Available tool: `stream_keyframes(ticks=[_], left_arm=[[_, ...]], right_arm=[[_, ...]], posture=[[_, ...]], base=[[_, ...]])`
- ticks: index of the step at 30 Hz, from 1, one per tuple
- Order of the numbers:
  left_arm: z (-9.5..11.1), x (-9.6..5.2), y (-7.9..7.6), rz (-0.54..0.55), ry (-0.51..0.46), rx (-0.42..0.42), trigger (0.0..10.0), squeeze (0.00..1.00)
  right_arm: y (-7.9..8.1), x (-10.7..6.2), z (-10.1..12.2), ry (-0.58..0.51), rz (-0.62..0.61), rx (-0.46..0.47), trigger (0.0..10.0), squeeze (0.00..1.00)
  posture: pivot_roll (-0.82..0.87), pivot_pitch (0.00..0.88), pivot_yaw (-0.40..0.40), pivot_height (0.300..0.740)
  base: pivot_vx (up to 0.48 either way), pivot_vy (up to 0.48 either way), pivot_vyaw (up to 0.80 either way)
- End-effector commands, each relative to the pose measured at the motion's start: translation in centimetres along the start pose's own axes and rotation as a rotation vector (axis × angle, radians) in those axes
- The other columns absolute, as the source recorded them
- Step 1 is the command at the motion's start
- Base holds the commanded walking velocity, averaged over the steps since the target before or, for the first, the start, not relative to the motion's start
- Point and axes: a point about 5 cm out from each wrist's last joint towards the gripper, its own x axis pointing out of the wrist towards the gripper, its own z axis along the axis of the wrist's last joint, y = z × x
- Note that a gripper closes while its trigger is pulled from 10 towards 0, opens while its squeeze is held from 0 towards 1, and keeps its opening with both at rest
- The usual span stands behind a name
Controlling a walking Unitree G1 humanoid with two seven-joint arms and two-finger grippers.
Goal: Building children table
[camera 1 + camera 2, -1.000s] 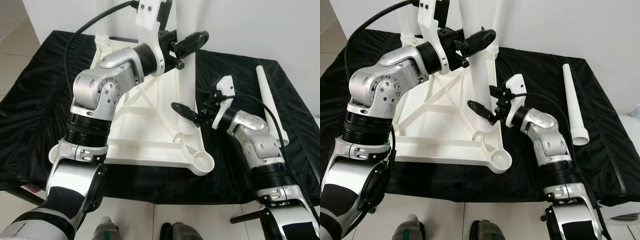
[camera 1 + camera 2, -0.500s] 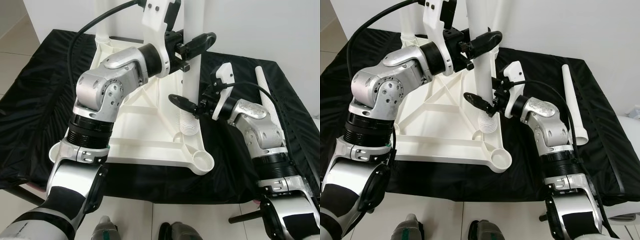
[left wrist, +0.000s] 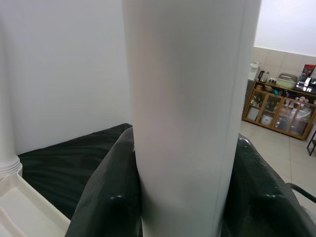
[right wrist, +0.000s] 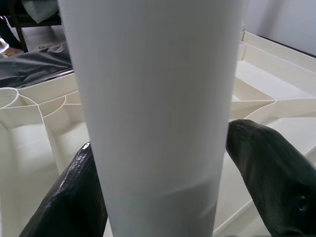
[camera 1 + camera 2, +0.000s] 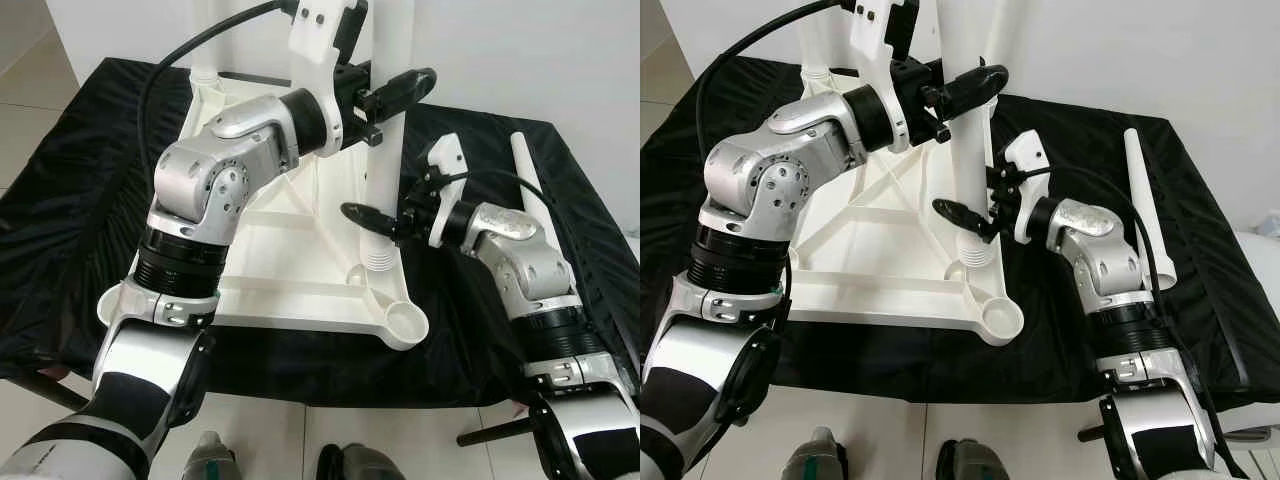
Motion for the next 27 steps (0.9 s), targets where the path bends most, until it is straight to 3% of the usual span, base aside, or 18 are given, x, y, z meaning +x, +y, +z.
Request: stream_keyframes(ticks=[1,5,6,7,8,9,10,20,21,22,25,26,27], left_arm=[[1.1,0.6,-1.1,-0.075,-0.027,0.050,10.0,0.00],[1.2,0.6,-1.1,-0.077,-0.028,0.051,10.0,0.00],[1.2,0.6,-1.1,-0.077,-0.029,0.053,10.0,0.00],[1.2,0.6,-1.1,-0.078,-0.030,0.052,10.0,0.00],[1.2,0.6,-1.1,-0.078,-0.030,0.052,10.0,0.00],[1.2,0.6,-1.1,-0.078,-0.030,0.052,10.0,0.00],[1.2,0.7,-1.1,-0.079,-0.030,0.051,10.0,0.00],[1.1,0.8,-1.4,-0.101,-0.022,0.050,10.0,0.00],[0.9,0.8,-1.7,-0.128,-0.022,0.013,10.0,1.00],[0.7,0.7,-1.9,-0.144,-0.022,-0.002,10.0,1.00],[0.7,0.6,-2.1,-0.161,-0.022,-0.014,10.0,1.00],[0.6,0.6,-2.2,-0.166,-0.018,-0.015,10.0,1.00],[0.6,0.6,-2.2,-0.166,-0.018,-0.015,10.0,1.00]], right_arm=[[-0.2,-0.4,-0.6,0.045,0.004,-0.001,10.0,0.00],[-0.2,-0.4,-0.7,0.050,0.005,-0.004,10.0,0.00],[-0.2,-0.4,-0.7,0.052,0.006,-0.006,4.5,0.00],[-0.2,-0.4,-0.8,0.050,0.009,-0.004,4.5,0.00],[-0.3,-0.3,-0.8,0.046,0.009,-0.003,1.1,0.00],[-0.3,-0.3,-0.8,0.046,0.009,-0.003,1.1,0.00],[-0.3,-0.3,-0.7,0.043,0.010,-0.004,0.0,0.00],[-0.5,-0.3,-0.6,0.020,-0.017,-0.001,0.0,0.00],[-0.7,-0.2,-0.6,0.015,-0.050,-0.011,0.0,0.00],[-1.0,-0.1,-0.6,0.015,-0.083,-0.017,3.3,0.00],[-1.3,-0.1,-0.7,0.015,-0.119,-0.022,3.3,0.00],[-1.5,-0.1,-0.8,0.012,-0.143,-0.016,10.0,0.00],[-1.5,-0.1,-0.8,0.012,-0.143,-0.016,10.0,0.00]], posture=[[0.02,0.056,-0.101,0.740],[0.02,0.056,-0.101,0.740],[0.02,0.056,-0.101,0.740],[0.02,0.055,-0.102,0.740],[0.02,0.056,-0.102,0.740],[0.02,0.056,-0.102,0.740],[0.02,0.055,-0.102,0.740],[0.02,0.054,-0.098,0.740],[0.02,0.053,-0.096,0.740],[0.02,0.051,-0.094,0.740],[0.02,0.051,-0.094,0.740],[0.03,0.050,-0.092,0.740],[0.03,0.050,-0.092,0.740]], base=[[0.000,0.000,0.00],[0.000,0.000,0.00],[0.000,0.000,0.00],[0.000,0.000,0.00],[0.000,0.000,0.00],[0.000,0.000,0.00],[0.000,0.000,0.00],[0.000,0.000,0.00],[0.000,0.000,0.00],[0.000,0.000,0.00],[0.000,0.000,0.00],[0.000,0.000,0.00],[0.000,0.000,0.00]])
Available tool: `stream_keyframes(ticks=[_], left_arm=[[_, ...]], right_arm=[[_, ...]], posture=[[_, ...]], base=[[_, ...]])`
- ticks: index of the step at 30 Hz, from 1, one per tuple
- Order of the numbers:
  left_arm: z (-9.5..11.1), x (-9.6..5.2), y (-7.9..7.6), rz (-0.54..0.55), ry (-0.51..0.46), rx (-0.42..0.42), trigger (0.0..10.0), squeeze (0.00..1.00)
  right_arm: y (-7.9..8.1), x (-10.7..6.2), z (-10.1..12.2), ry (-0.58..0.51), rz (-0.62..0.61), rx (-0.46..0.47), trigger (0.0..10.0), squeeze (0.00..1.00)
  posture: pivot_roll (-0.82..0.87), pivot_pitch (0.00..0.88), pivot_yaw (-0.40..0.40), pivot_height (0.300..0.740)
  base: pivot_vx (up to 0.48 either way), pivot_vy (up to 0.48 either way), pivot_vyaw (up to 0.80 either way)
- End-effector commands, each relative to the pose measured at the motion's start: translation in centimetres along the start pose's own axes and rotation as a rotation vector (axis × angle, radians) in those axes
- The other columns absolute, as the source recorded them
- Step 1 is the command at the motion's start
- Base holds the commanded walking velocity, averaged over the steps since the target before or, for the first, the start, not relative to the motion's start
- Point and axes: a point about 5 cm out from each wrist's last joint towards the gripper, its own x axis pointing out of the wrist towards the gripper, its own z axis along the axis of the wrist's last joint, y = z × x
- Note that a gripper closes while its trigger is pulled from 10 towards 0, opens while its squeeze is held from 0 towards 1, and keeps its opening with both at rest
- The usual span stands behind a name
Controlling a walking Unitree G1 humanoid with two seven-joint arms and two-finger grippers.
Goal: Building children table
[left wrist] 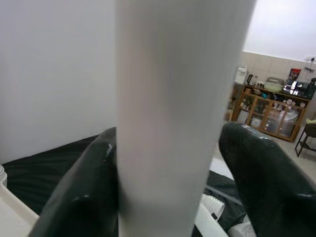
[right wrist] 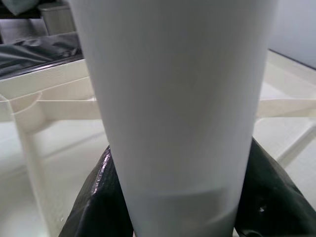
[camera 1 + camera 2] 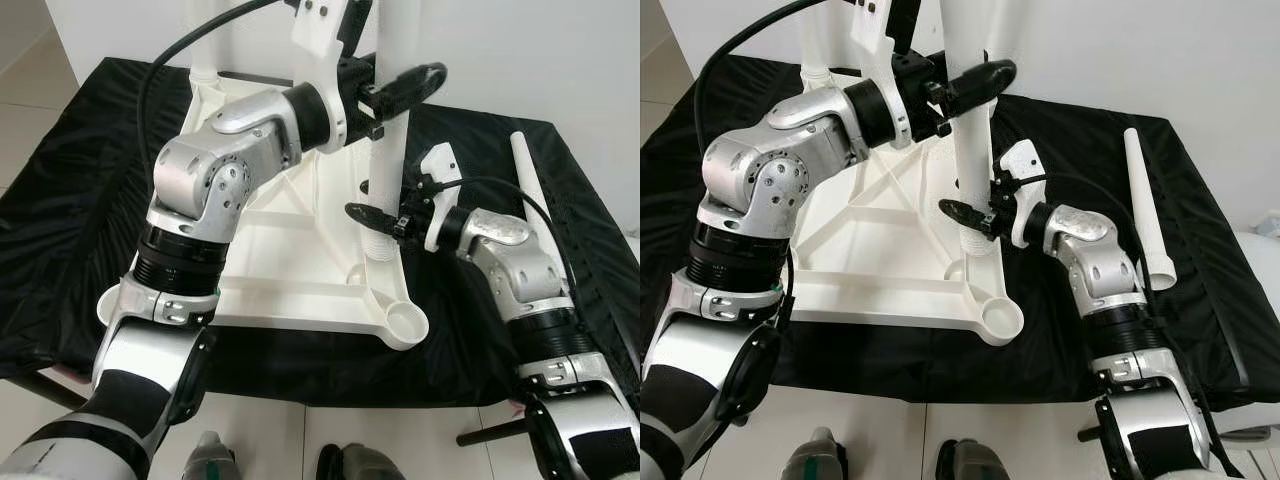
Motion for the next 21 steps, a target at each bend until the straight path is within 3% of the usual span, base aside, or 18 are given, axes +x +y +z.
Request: stream_keyframes(ticks=[1,8,9,16,21], left_arm=[[0.0,0.3,-1.4,-0.119,0.006,0.000,10.0,1.00],[1.0,-0.2,-1.0,-0.098,-0.058,-0.104,10.0,1.00],[1.1,-0.3,-0.8,-0.084,-0.078,-0.142,10.0,0.00],[0.6,-1.6,1.6,0.077,-0.094,-0.200,10.0,0.00],[0.1,-1.8,1.8,0.102,-0.079,-0.199,10.0,0.00]], right_arm=[[-1.1,-0.4,-0.5,0.011,-0.086,0.042,10.0,0.00],[-1.3,-0.3,-0.8,-0.016,-0.147,0.098,10.0,0.00],[-1.3,-0.3,-0.9,-0.014,-0.155,0.100,10.0,0.00],[-1.5,-0.1,-1.2,-0.053,-0.228,0.151,10.0,0.00],[-1.6,-0.1,-1.2,-0.064,-0.246,0.172,10.0,0.00]], posture=[[0.03,0.050,-0.091,0.740],[0.04,0.044,-0.086,0.740],[0.04,0.043,-0.084,0.740],[0.05,0.033,-0.078,0.740],[0.05,0.032,-0.076,0.740]], base=[[0.000,0.000,0.00],[0.000,0.000,0.00],[0.000,0.000,0.00],[0.000,0.000,0.00],[0.000,0.000,0.00]])
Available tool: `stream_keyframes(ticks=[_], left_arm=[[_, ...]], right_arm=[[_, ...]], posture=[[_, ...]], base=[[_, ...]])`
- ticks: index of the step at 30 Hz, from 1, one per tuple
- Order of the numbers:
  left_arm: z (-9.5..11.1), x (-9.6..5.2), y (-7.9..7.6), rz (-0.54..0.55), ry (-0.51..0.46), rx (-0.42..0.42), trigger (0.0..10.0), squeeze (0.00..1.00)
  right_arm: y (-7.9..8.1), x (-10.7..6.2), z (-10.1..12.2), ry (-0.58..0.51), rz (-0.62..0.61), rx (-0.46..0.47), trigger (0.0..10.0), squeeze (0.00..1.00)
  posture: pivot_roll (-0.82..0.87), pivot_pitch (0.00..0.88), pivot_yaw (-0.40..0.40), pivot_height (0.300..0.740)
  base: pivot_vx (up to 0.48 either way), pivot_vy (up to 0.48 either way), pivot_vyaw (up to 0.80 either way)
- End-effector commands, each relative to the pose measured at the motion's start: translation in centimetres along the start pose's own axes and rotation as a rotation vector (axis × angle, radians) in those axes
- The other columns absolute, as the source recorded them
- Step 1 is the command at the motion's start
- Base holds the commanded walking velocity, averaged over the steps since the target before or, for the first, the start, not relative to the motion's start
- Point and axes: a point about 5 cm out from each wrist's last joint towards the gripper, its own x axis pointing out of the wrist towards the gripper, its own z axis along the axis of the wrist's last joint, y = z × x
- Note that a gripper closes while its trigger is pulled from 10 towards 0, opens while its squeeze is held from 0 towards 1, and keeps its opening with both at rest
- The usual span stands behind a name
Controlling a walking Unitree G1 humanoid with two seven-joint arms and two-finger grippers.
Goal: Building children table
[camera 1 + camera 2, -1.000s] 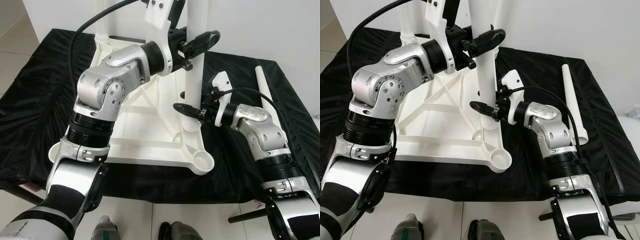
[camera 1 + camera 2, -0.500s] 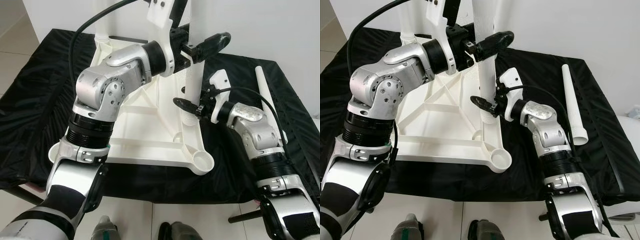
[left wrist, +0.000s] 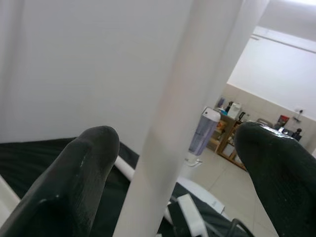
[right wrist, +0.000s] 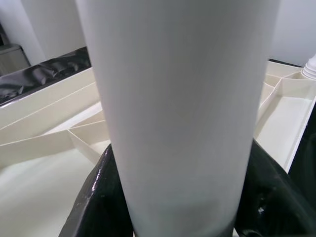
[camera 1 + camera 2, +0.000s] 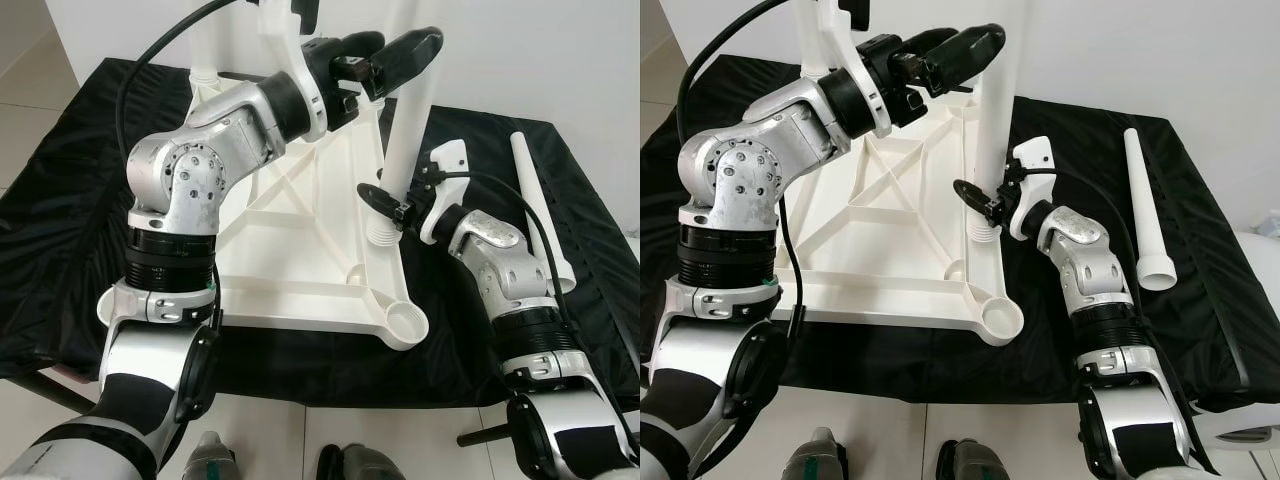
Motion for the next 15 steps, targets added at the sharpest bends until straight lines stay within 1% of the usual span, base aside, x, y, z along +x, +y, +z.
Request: stream_keyframes(ticks=[1,3,4,5,6,8,11,14,15], left_arm=[[-1.3,-0.5,0.5,0.058,0.038,0.003,10.0,0.00],[-1.3,-0.5,0.5,0.058,0.038,0.003,10.0,0.00],[-2.3,-1.1,0.9,0.099,0.062,0.007,10.0,0.00],[-3.5,-1.9,1.2,0.145,0.090,0.027,10.0,0.00],[-3.5,-1.9,1.2,0.145,0.090,0.027,10.0,0.00],[-4.9,-3.0,1.4,0.189,0.127,0.046,10.0,0.00],[-5.2,-3.3,1.4,0.197,0.138,0.048,10.0,0.00],[-6.9,-4.3,1.3,0.217,0.185,0.110,10.0,0.00],[-6.9,-4.3,1.3,0.217,0.185,0.110,10.0,0.00]], right_arm=[[-0.5,-0.1,0.0,-0.028,-0.052,0.058,10.0,0.00],[-0.5,-0.1,0.0,-0.028,-0.052,0.058,10.0,0.00],[-0.5,-0.1,0.0,-0.046,-0.076,0.084,10.0,0.00],[-0.5,-0.2,0.2,-0.076,-0.103,0.112,10.0,0.00],[-0.5,-0.2,0.2,-0.076,-0.103,0.112,10.0,0.00],[-0.3,-0.2,0.3,-0.112,-0.130,0.140,10.0,0.00],[-0.2,-0.2,0.4,-0.121,-0.136,0.148,10.0,0.00],[0.1,-0.1,0.2,-0.143,-0.168,0.184,10.0,0.00],[0.1,-0.1,0.2,-0.143,-0.168,0.184,10.0,0.00]], posture=[[0.05,0.026,-0.071,0.740],[0.05,0.026,-0.071,0.740],[0.05,0.022,-0.070,0.740],[0.06,0.016,-0.068,0.740],[0.06,0.016,-0.068,0.740],[0.06,0.011,-0.069,0.740],[0.06,0.010,-0.069,0.740],[0.07,0.004,-0.074,0.740],[0.07,0.004,-0.074,0.740]], base=[[0.000,0.000,0.00],[0.000,0.000,0.00],[0.000,0.000,0.00],[0.000,0.000,0.00],[0.000,0.000,0.00],[0.000,0.000,0.00],[0.000,0.000,0.00],[0.000,0.000,0.00],[0.000,0.000,0.00]])
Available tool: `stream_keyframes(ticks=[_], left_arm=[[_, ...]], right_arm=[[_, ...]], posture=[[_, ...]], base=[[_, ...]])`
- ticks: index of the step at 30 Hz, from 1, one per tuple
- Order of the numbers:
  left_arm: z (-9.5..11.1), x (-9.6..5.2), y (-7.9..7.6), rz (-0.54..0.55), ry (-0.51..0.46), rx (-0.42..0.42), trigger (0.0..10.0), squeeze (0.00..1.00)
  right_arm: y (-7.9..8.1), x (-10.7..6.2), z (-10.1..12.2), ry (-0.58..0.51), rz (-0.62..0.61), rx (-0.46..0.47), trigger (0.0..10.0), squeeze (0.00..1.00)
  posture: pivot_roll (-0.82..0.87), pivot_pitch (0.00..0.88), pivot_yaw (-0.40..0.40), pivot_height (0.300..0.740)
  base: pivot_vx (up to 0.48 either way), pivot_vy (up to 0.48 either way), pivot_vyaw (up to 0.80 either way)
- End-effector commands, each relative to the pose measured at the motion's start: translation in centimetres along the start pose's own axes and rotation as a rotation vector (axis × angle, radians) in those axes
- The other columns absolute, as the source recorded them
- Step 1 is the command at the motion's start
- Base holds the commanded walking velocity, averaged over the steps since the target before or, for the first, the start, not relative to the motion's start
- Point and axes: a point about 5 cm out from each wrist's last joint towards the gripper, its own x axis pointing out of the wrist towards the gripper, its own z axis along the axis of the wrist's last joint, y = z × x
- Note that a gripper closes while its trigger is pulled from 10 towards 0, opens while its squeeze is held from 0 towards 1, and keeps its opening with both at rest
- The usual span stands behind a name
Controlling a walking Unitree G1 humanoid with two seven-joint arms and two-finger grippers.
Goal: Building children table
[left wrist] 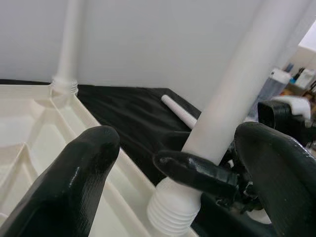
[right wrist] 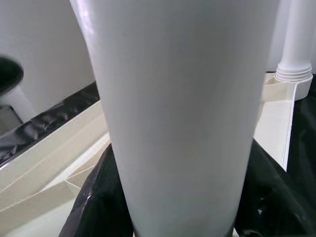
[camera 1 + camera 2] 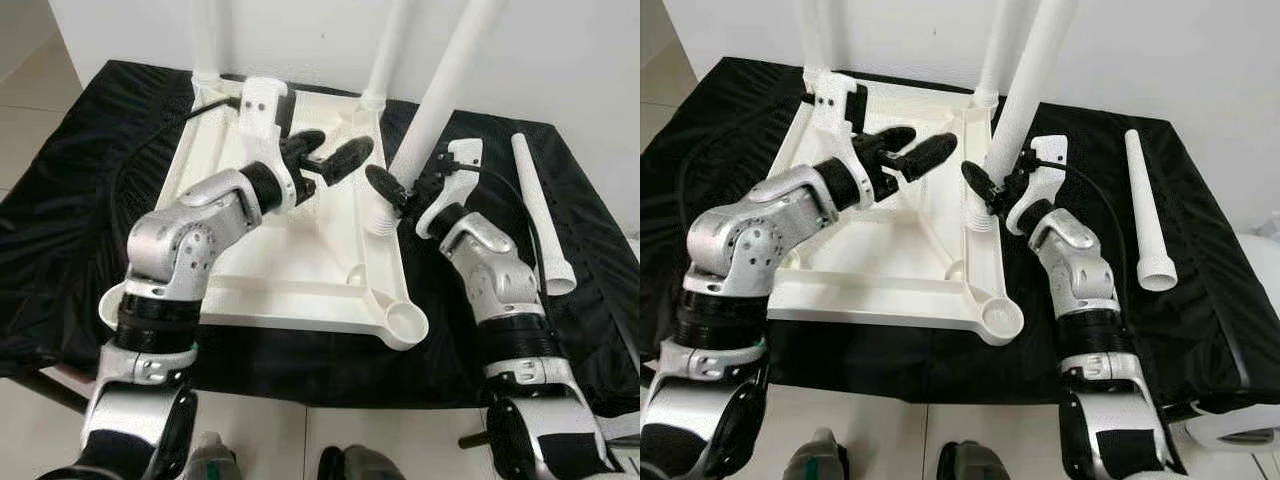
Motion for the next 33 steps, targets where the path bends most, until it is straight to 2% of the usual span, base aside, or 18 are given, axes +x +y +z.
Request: stream_keyframes(ticks=[1,2,5,7,9,11,14,15,19,21,23,28,29,33], left_arm=[[-0.6,0.1,-0.4,-0.014,0.018,0.018,10.0,0.00],[-1.1,0.0,-0.5,-0.010,0.027,0.041,10.0,0.00],[-1.6,-0.2,-0.6,-0.001,0.039,0.060,10.0,0.00],[-3.1,-0.6,-0.8,0.020,0.065,0.156,10.0,0.00],[-3.1,-0.6,-0.8,0.020,0.065,0.156,10.0,0.00],[-4.0,-0.9,-1.0,0.024,0.080,0.236,10.0,0.00],[-4.4,-1.1,-1.0,0.024,0.087,0.272,10.0,0.00],[-5.1,-1.4,-1.1,0.010,0.112,0.316,10.0,0.00],[-7.2,-2.3,-1.7,-0.072,0.173,0.335,10.0,0.00],[-7.2,-2.3,-1.7,-0.072,0.173,0.335,10.0,0.00],[-8.6,-2.7,-2.1,-0.112,0.210,0.362,10.0,0.00],[-9.5,-2.8,-2.4,-0.140,0.244,0.376,10.0,0.00],[-9.9,-2.8,-2.7,-0.169,0.251,0.401,10.0,0.00],[-10.0,-2.8,-2.9,-0.189,0.256,0.415,10.0,0.00]], right_arm=[[-0.2,-0.3,0.3,-0.021,-0.020,0.003,10.0,0.00],[-0.1,-0.2,0.2,-0.028,-0.023,0.033,10.0,0.00],[0.1,-0.2,0.3,-0.041,-0.021,0.026,10.0,0.00],[0.2,-0.1,0.3,-0.057,-0.047,0.030,10.0,0.00],[0.2,-0.1,0.3,-0.057,-0.047,0.030,10.0,0.00],[0.1,0.0,0.4,-0.078,-0.081,0.019,10.0,0.00],[-0.2,-0.1,0.7,-0.098,-0.117,0.003,10.0,0.00],[-0.5,-0.1,0.7,-0.113,-0.154,0.005,10.0,0.00],[-0.9,-0.2,0.8,-0.126,-0.210,0.004,10.0,0.00],[-0.9,-0.2,0.8,-0.126,-0.210,0.004,10.0,0.00],[-1.1,-0.4,0.8,-0.122,-0.226,-0.016,10.0,0.00],[-1.5,-0.7,0.8,-0.116,-0.250,-0.030,10.0,0.00],[-1.8,-0.8,0.7,-0.113,-0.264,-0.035,10.0,0.00],[-1.9,-0.9,0.7,-0.111,-0.270,-0.041,10.0,0.00]], posture=[[0.07,0.004,-0.074,0.740],[0.07,0.004,-0.079,0.740],[0.07,0.004,-0.079,0.740],[0.07,0.006,-0.086,0.740],[0.07,0.006,-0.086,0.740],[0.07,0.008,-0.085,0.740],[0.07,0.011,-0.084,0.740],[0.07,0.015,-0.083,0.740],[0.07,0.021,-0.076,0.740],[0.07,0.021,-0.076,0.740],[0.07,0.024,-0.072,0.740],[0.06,0.024,-0.070,0.740],[0.06,0.025,-0.069,0.740],[0.06,0.025,-0.068,0.740]], base=[[0.000,0.000,0.00],[0.000,0.000,0.00],[0.000,0.000,0.00],[0.000,0.000,0.00],[0.000,0.000,0.00],[0.000,0.000,0.00],[0.000,0.000,0.00],[0.000,0.000,0.00],[0.000,0.000,0.00],[0.000,0.000,0.00],[0.000,0.000,0.00],[0.000,0.000,0.00],[0.000,0.000,0.00],[0.000,0.000,0.00]])
